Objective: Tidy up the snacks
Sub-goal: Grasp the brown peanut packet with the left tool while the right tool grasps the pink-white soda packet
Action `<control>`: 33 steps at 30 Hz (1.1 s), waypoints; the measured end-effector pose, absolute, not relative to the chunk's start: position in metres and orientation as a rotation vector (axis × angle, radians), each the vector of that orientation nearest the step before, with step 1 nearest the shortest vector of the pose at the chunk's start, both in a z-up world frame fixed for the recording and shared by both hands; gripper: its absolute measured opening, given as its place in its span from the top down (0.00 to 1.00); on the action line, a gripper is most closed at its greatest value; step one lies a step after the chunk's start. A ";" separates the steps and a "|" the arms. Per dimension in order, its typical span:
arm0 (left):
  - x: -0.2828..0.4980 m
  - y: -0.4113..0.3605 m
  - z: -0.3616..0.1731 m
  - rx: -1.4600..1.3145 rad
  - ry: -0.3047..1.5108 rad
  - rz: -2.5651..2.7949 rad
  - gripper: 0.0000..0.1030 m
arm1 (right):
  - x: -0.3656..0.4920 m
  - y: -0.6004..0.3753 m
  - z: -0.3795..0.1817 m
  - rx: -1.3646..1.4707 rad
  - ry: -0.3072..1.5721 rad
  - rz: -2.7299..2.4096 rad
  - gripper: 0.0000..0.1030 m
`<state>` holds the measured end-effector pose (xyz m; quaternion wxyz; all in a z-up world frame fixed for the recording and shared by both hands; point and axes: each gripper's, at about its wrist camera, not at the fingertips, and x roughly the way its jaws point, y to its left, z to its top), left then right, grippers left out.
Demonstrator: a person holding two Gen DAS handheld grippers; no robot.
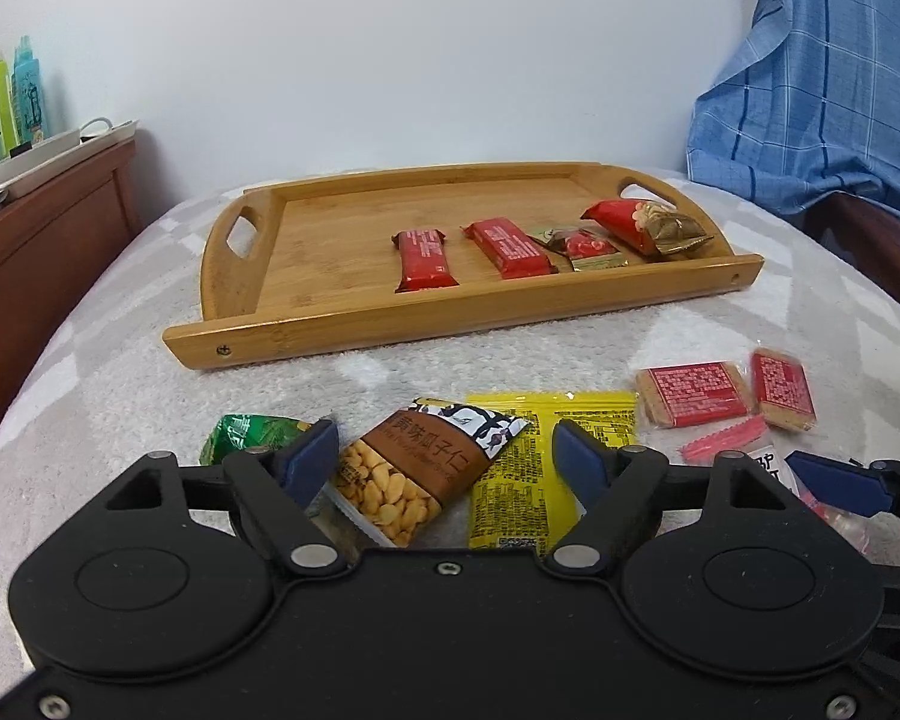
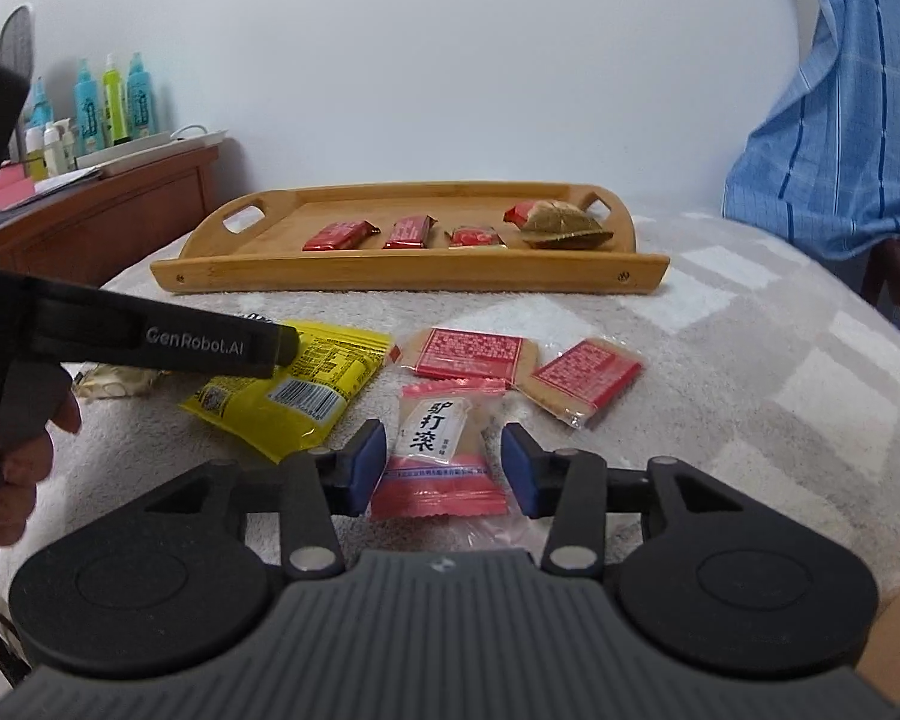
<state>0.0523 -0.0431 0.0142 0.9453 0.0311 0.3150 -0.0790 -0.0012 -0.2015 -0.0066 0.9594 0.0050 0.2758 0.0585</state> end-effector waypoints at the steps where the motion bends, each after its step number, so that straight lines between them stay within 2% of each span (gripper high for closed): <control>1: 0.052 -0.043 0.014 0.055 0.647 -0.165 0.26 | 0.000 -0.202 -0.007 0.016 0.563 0.119 0.40; 18: 0.022 -0.038 0.026 -0.041 0.725 -0.313 0.31 | 0.004 -0.202 -0.009 0.034 0.568 0.119 0.38; 22: 0.025 -0.034 0.036 -0.007 0.669 -0.227 0.41 | 0.004 -0.204 -0.009 0.047 0.566 0.116 0.38; 25: 0.037 -0.030 0.037 0.036 0.694 -0.140 0.58 | 0.005 -0.205 -0.009 0.057 0.566 0.116 0.38; 29: 0.050 -0.022 0.032 0.035 0.719 -0.145 0.58 | 0.005 -0.205 -0.009 0.058 0.567 0.116 0.38; 30: 0.052 -0.023 0.030 0.047 0.721 -0.147 0.58 | 0.005 -0.205 -0.009 0.055 0.566 0.116 0.44; 31: 0.054 -0.024 0.028 0.062 0.722 -0.152 0.57 | 0.005 -0.205 -0.009 0.054 0.563 0.115 0.55; 33: 0.055 -0.028 0.024 0.086 0.711 -0.157 0.56 | 0.004 -0.205 -0.008 0.058 0.559 0.115 0.59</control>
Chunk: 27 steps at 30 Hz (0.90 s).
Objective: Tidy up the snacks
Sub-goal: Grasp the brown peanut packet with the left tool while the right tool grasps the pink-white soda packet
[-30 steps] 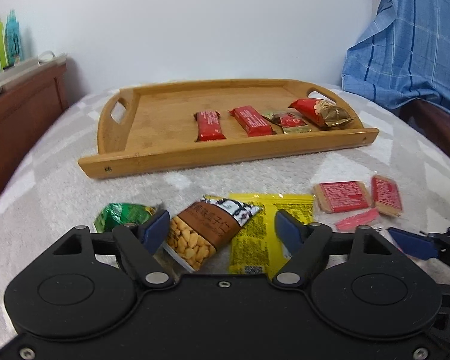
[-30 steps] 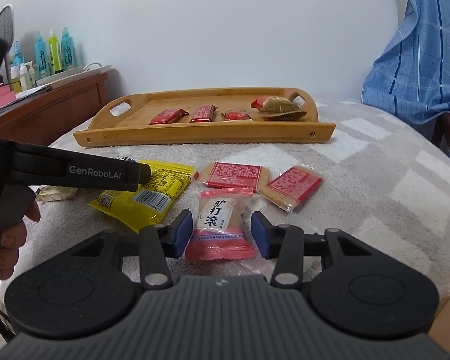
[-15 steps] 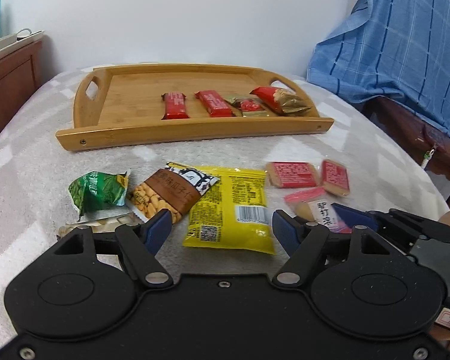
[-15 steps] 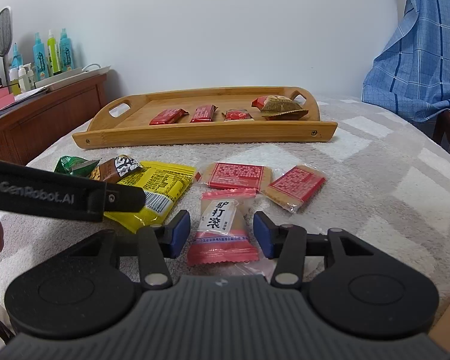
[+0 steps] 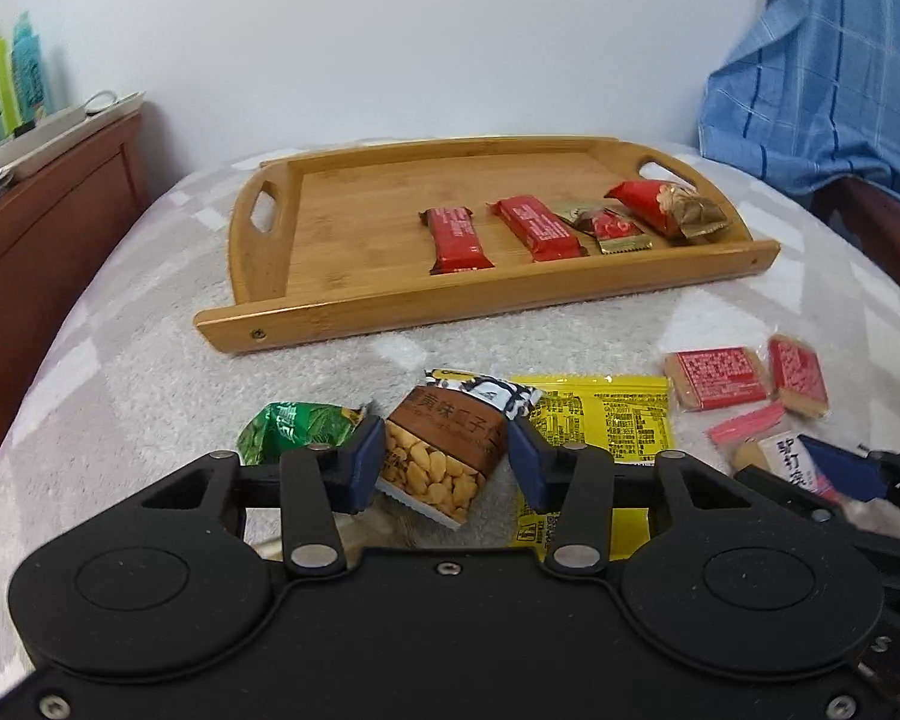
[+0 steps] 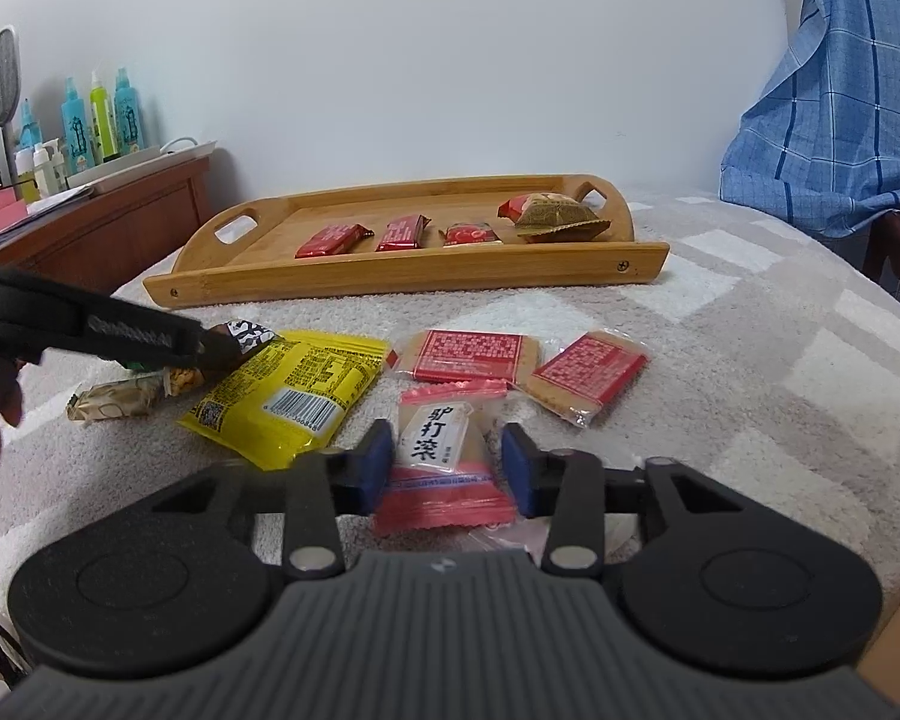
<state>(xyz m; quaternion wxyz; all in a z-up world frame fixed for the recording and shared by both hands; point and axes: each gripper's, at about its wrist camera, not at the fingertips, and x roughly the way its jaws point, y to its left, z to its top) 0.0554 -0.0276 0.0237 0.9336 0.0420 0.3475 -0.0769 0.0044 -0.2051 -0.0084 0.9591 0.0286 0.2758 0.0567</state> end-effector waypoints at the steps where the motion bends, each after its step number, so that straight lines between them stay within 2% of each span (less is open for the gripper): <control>1: 0.055 -0.031 0.022 0.105 0.701 -0.158 0.56 | 0.004 -0.205 -0.008 0.060 0.559 0.115 0.60; 5: 0.056 -0.039 0.019 0.158 0.659 -0.153 0.47 | 0.004 -0.205 -0.008 0.063 0.558 0.116 0.61; 6: 0.058 -0.039 0.018 0.161 0.661 -0.145 0.40 | 0.004 -0.205 -0.008 0.063 0.557 0.116 0.61; 9: 0.069 -0.032 0.013 0.110 0.689 -0.137 0.38 | 0.004 -0.205 -0.008 0.061 0.557 0.115 0.61; 12: 0.078 -0.017 0.012 -0.039 0.727 -0.138 0.40 | 0.004 -0.204 -0.008 0.063 0.556 0.113 0.61; 14: 0.078 -0.013 0.013 -0.070 0.730 -0.145 0.51 | 0.004 -0.204 -0.008 0.064 0.555 0.113 0.61; 16: 0.076 -0.014 0.014 -0.064 0.725 -0.150 0.57 | 0.004 -0.204 -0.008 0.066 0.553 0.111 0.61; 27: 0.058 -0.026 0.025 -0.054 0.680 -0.153 0.59 | 0.005 -0.207 -0.006 0.111 0.539 0.118 0.62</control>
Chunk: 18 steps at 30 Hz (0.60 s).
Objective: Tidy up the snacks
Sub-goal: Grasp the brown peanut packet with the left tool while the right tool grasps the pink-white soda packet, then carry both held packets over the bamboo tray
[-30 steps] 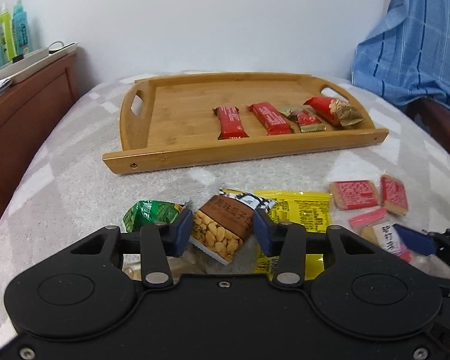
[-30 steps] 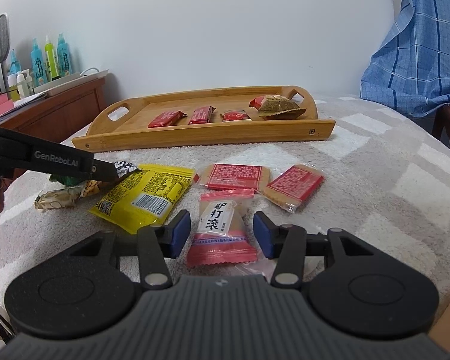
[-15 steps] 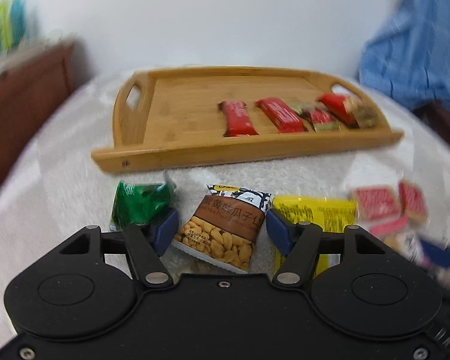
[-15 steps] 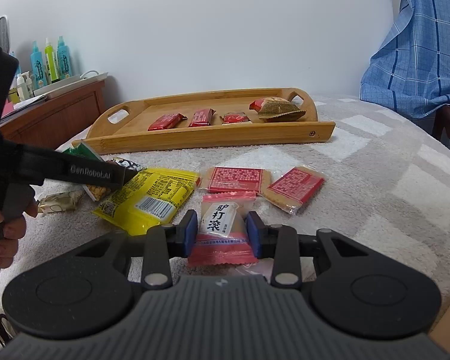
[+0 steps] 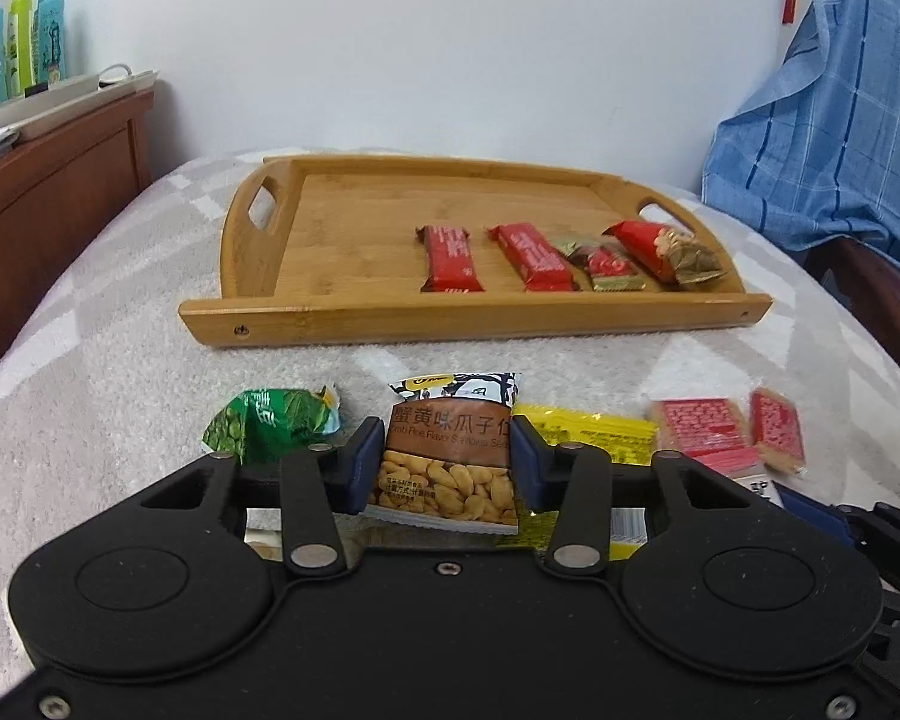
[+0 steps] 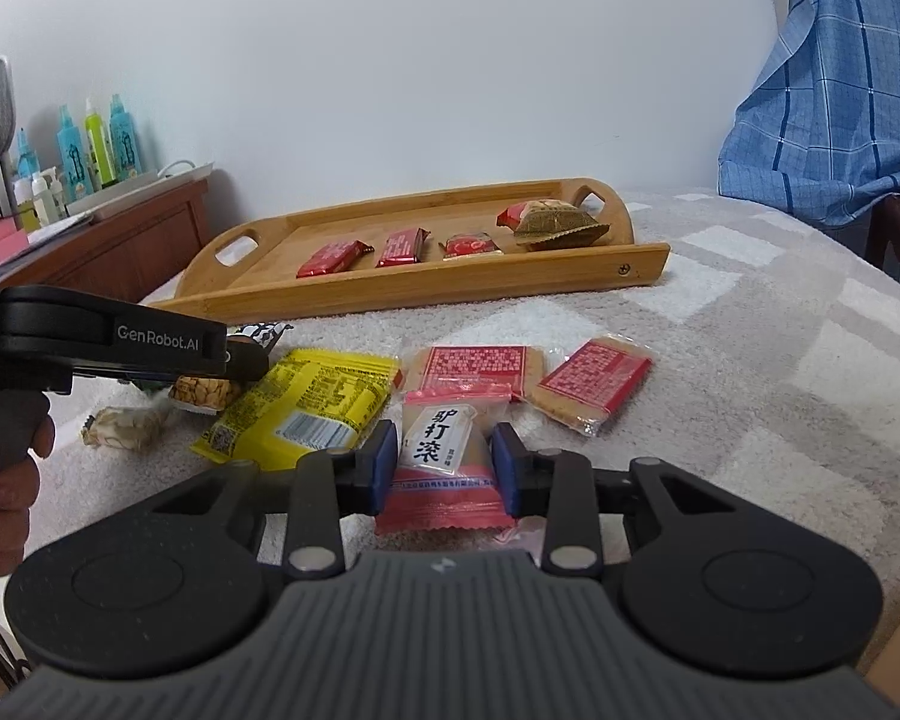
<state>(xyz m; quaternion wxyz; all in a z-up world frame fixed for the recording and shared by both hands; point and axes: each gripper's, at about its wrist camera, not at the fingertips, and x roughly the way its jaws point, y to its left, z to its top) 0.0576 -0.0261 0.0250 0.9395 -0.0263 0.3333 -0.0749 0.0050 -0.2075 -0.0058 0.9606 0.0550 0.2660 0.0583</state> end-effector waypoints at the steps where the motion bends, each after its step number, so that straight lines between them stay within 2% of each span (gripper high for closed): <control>1: 0.056 -0.027 0.027 -0.053 0.675 -0.152 0.59 | 0.005 -0.208 -0.006 0.114 0.533 0.121 0.62; 18: 0.059 -0.016 0.051 -0.070 0.644 -0.078 0.59 | 0.021 -0.207 0.012 0.181 0.492 0.189 0.63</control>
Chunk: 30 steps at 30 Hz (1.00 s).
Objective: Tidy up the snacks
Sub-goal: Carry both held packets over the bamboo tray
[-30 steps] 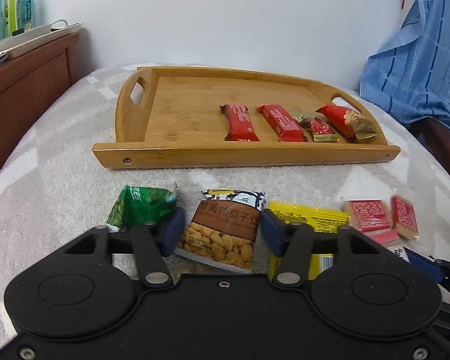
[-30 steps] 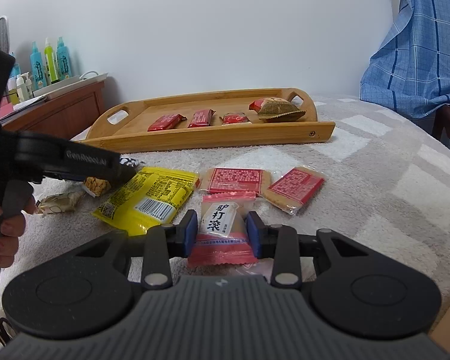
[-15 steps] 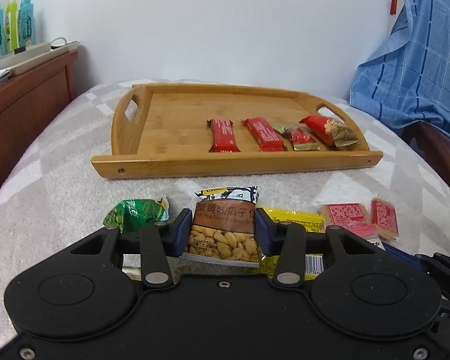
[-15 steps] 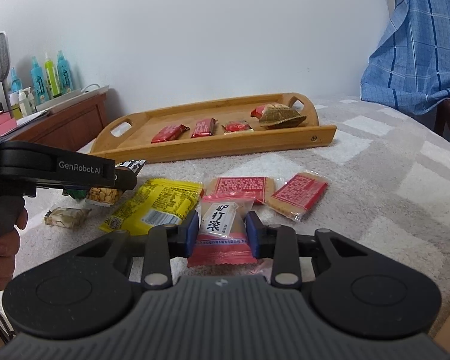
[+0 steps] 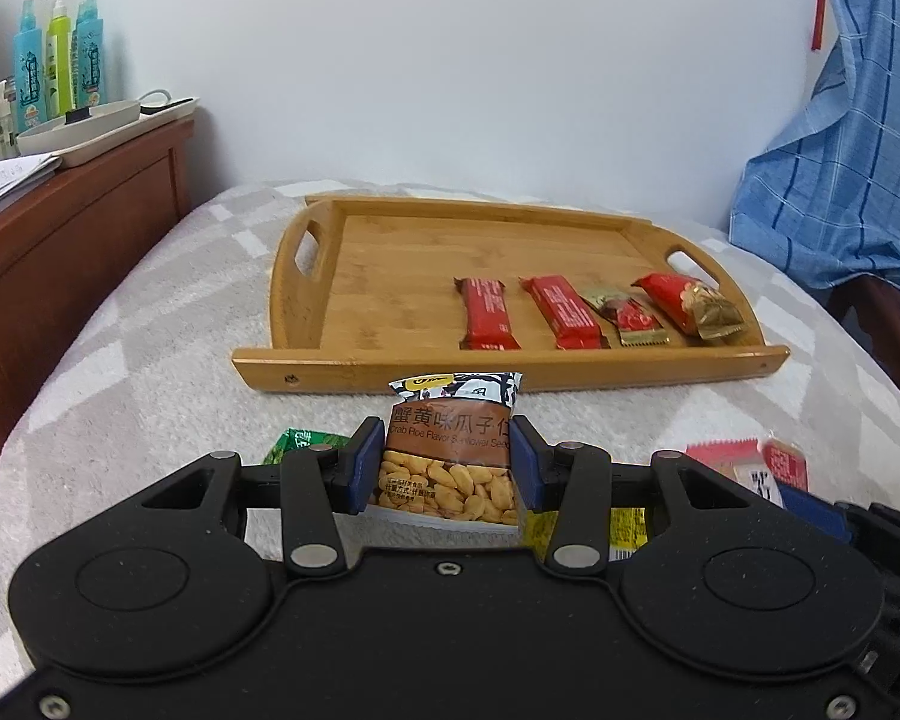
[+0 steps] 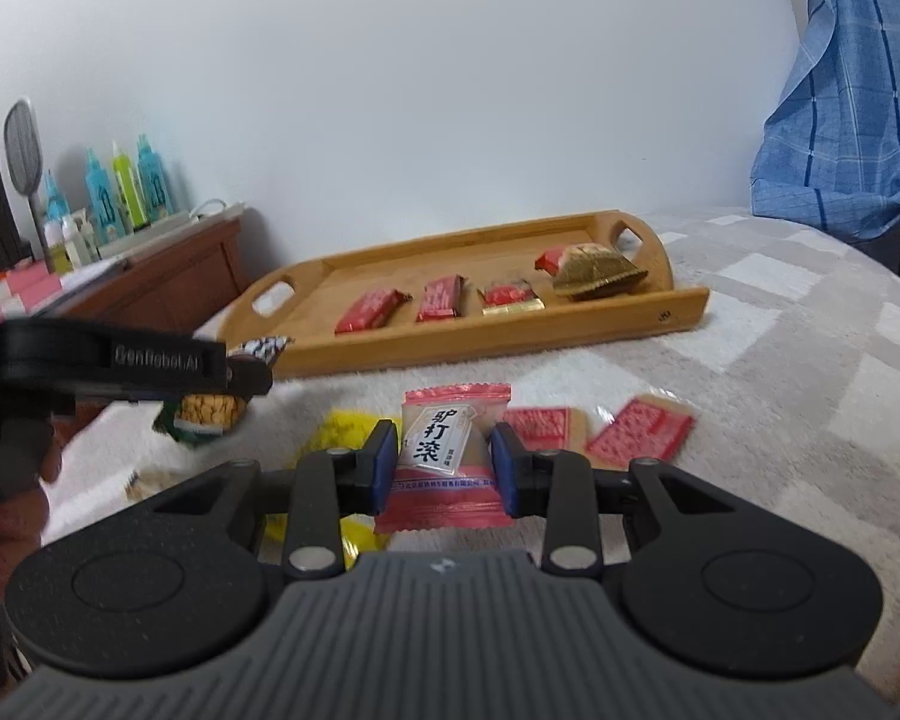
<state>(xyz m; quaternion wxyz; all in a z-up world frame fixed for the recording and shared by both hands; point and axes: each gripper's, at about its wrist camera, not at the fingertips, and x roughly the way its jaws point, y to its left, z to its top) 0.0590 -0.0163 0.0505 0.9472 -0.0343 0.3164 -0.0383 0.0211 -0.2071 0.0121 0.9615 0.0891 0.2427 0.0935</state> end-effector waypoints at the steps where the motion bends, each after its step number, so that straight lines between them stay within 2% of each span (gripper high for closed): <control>1: 0.061 -0.016 0.052 -0.072 0.643 -0.075 0.59 | 0.025 -0.208 0.014 0.199 0.493 0.196 0.63; 18: 0.125 0.008 0.082 -0.104 0.630 -0.004 0.59 | 0.140 -0.204 0.052 0.396 0.559 0.319 0.63; 30: 0.180 0.009 0.066 -0.108 0.674 0.014 0.59 | 0.210 -0.197 0.027 0.401 0.699 0.328 0.63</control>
